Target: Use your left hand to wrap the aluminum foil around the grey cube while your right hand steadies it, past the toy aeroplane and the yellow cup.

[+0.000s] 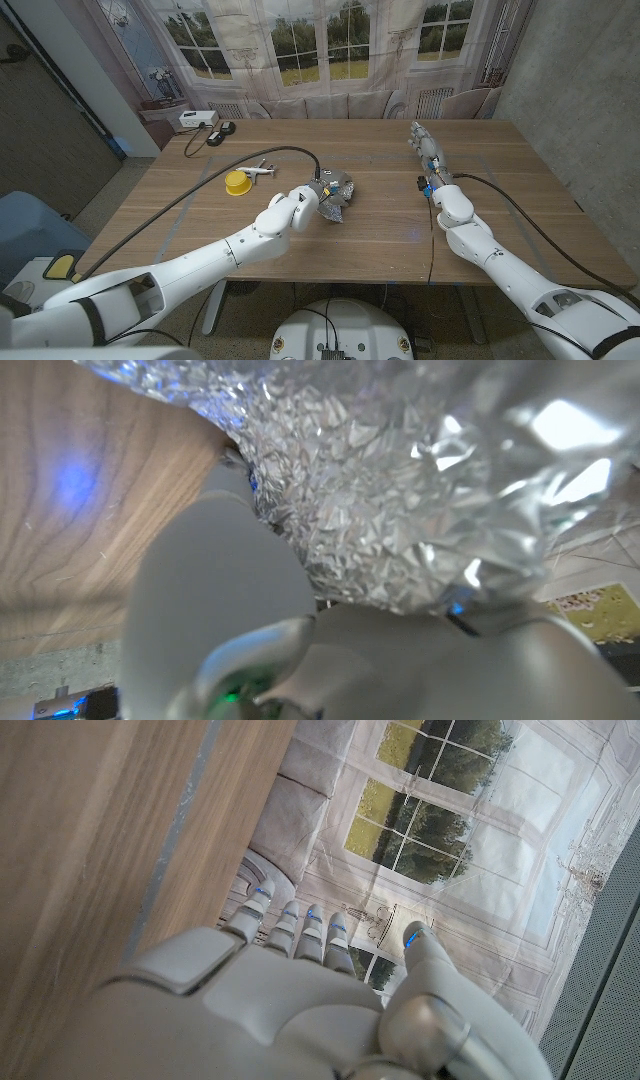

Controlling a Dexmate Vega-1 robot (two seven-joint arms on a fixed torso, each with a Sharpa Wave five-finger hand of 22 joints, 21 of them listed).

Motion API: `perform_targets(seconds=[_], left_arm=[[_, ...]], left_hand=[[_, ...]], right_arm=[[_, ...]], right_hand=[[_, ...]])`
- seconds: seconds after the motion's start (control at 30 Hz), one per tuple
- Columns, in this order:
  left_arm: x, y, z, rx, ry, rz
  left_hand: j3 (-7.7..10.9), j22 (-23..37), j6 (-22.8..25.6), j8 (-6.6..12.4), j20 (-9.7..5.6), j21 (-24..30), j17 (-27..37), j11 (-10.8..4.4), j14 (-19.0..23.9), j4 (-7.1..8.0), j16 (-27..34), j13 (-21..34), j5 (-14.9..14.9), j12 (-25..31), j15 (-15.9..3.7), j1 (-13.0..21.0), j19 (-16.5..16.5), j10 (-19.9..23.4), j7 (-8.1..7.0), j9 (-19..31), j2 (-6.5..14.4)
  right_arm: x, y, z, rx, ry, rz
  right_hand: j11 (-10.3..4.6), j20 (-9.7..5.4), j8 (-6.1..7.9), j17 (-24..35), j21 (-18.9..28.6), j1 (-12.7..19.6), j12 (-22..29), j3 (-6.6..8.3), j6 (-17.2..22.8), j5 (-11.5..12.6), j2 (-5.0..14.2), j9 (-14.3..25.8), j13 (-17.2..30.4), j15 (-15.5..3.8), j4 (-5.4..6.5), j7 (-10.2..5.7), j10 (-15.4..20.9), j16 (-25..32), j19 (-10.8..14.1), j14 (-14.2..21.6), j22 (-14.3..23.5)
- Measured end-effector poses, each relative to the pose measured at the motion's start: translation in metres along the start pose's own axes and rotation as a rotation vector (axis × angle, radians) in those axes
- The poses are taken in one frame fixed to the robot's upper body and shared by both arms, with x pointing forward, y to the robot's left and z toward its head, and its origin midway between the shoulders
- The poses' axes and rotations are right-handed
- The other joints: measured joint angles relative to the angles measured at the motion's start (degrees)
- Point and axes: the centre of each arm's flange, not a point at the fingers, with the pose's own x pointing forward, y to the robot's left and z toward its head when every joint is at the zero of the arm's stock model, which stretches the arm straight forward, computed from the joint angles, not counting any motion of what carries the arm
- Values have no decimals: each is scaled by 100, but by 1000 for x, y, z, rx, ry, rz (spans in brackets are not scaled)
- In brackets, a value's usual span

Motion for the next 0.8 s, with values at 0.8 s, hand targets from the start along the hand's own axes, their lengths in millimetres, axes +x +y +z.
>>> perform_targets(seconds=[0.8], left_arm=[[-8,-15,-8,65,14,142]], left_hand=[[-514,-33,278,-1295,412,168,-8,-611,194,845,-128,153,-153,-255,-21,-986,-1215,515,-349,-129,769]], right_arm=[[2,0,0,-12,5,-14]], right_hand=[[-31,-21,0,1,0,-4,0,24,30,0,39,0,0,0,23,-30,31,0,-21,0,0]])
